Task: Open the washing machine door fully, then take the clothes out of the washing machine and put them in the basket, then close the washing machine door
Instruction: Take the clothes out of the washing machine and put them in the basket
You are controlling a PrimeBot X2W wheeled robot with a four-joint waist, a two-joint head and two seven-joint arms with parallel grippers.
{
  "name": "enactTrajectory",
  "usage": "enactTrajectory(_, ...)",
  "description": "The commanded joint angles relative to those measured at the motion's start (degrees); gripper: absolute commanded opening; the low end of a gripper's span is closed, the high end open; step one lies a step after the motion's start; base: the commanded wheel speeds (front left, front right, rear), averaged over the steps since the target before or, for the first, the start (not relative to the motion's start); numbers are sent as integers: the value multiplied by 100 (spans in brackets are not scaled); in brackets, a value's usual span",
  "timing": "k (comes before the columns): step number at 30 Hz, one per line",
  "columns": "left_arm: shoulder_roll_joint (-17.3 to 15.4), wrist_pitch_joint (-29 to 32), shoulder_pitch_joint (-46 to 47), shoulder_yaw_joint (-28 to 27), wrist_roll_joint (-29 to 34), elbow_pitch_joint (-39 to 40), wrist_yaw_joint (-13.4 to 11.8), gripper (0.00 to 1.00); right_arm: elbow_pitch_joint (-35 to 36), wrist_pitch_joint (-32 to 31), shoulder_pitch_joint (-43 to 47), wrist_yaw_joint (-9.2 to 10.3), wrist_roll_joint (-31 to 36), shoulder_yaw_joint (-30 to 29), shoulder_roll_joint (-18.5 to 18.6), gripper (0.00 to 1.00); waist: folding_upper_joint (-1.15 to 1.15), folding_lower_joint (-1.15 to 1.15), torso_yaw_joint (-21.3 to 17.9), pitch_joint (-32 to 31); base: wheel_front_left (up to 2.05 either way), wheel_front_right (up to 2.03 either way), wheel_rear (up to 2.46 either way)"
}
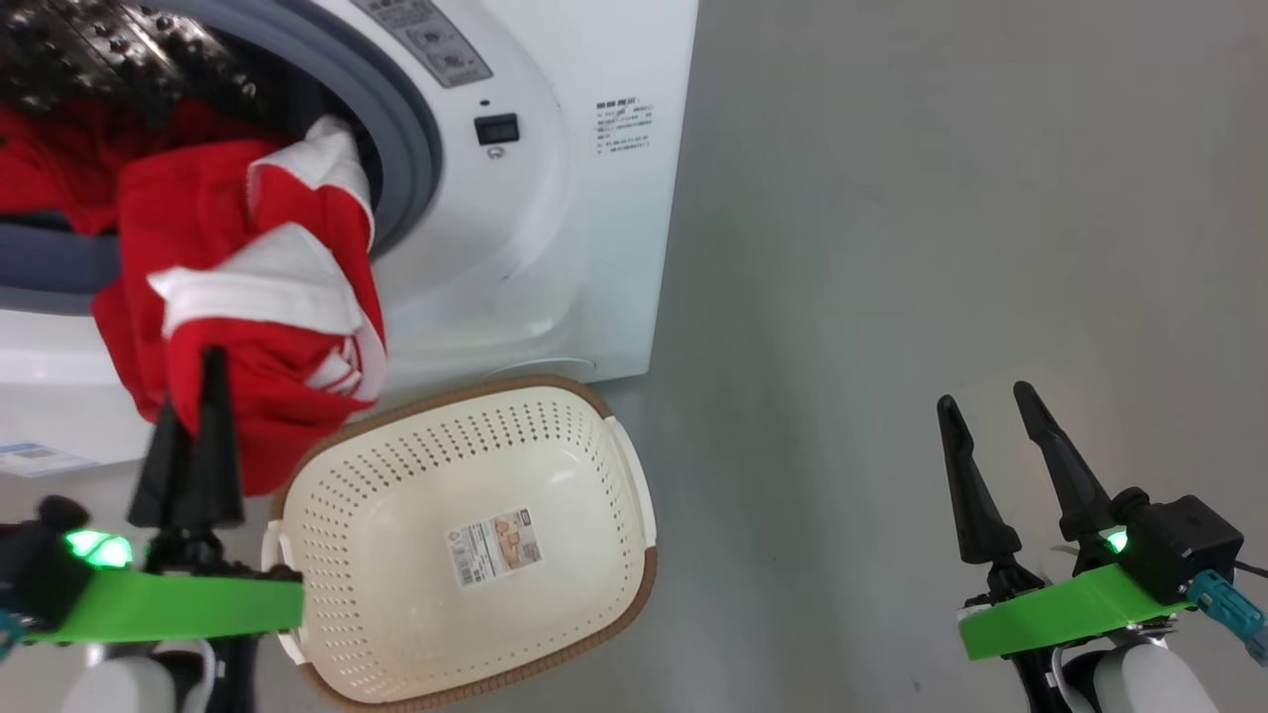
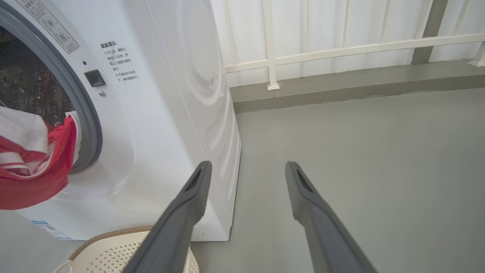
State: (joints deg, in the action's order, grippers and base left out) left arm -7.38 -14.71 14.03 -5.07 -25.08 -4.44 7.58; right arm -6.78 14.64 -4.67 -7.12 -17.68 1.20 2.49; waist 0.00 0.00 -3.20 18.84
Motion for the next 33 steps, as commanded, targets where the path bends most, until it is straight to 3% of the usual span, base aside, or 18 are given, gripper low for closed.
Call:
enactTrajectory(1, -113, -29, -13, -98, 30, 8, -9, 0, 154, 36, -76, -36, -52, 165, 39, 100, 0, 0, -29, 116, 0, 0, 0)
enactTrajectory(24, -413, -29, 1108, 1078, -428, -2880, -9, 0, 363, 36, -658, -36, -208, 255, 39, 100, 0, 0, -334, 1455, 0, 0, 0)
enactTrajectory(33, -480, -29, 1488, 1788, -1004, -3785, -9, 0, 421, 36, -791, -36, -199, 276, 39, 100, 0, 0, -362, 1802, 0, 0, 0)
